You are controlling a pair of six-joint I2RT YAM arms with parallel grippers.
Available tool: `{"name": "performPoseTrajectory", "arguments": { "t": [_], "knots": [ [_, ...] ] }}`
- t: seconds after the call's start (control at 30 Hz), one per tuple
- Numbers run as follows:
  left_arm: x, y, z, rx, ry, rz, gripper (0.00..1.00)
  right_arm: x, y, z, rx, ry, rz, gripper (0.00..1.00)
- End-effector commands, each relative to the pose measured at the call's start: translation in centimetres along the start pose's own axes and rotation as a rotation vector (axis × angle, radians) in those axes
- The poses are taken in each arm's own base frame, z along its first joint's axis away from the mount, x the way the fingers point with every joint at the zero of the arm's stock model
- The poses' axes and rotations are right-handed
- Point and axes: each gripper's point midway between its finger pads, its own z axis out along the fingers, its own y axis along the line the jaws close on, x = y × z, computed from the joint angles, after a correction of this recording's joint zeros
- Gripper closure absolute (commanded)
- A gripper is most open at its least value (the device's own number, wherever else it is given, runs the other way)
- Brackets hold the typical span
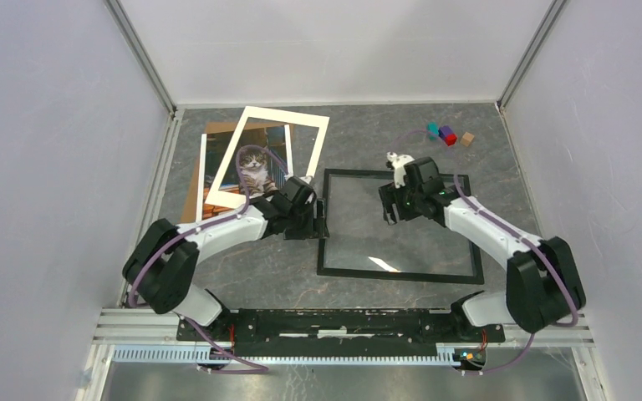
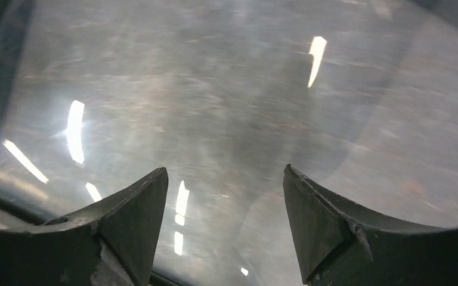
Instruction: Put the photo into the frame
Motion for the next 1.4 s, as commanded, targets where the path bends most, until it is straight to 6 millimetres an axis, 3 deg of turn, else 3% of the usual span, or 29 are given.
{"name": "performPoseTrajectory", "arguments": {
  "t": [0.0,0.17,0.27,0.3,0.4,0.5,0.67,0.83,0.97,1.1,1.2,1.37],
  "knots": [
    [-1.2,-2.8,-3.2,0.168,-0.007,0.078,0.19,0.8,-6.8,-3.3,0.255,-0.02,0.063,0.21],
    [-1.7,-6.0,-6.1,0.346,-0.018,0.145,0.07,3.7,-13.3,-7.1,0.49,-0.002,0.322,0.11],
    [-2.0,-6.8,-7.2,0.391,-0.036,0.185,0.02,5.7,-14.5,-8.0,0.534,0.046,0.451,0.1],
    [-2.0,-6.8,-7.3,0.382,-0.04,0.194,0.02,5.8,-14.0,-7.8,0.505,0.059,0.468,0.11],
    [-1.6,-7.1,-7.9,0.309,-0.08,0.262,0.0,5.6,-10.1,-6.3,0.296,0.094,0.399,0.17],
    [-1.8,-7.4,-8.8,0.289,-0.12,0.285,0.0,4.5,-6.4,-5.6,0.207,0.103,0.213,0.17],
    [-2.2,-5.0,-9.0,0.247,-0.15,0.176,0.0,1.6,0.7,-4.8,-0.022,-0.037,-0.09,0.21],
    [-1.4,0.2,-7.9,0.282,-0.122,-0.167,0.01,2.9,6.9,-4.3,-0.192,-0.152,-0.514,0.31],
    [-0.4,1.0,-7.4,0.396,-0.076,-0.338,0.02,5.9,11.8,-3.9,-0.357,-0.203,-0.85,0.37],
    [0.2,0.9,-6.8,0.447,-0.062,-0.417,0.04,7.8,13.0,-2.5,-0.33,-0.169,-1.033,0.42],
    [0.6,1.2,-6.4,0.442,-0.065,-0.427,0.04,8.8,12.6,-1.7,-0.293,-0.147,-1.088,0.51],
    [0.8,1.5,-6.1,0.428,-0.063,-0.422,0.05,9.5,13.2,-1.7,-0.319,-0.179,-1.106,0.57]
  ]
}}
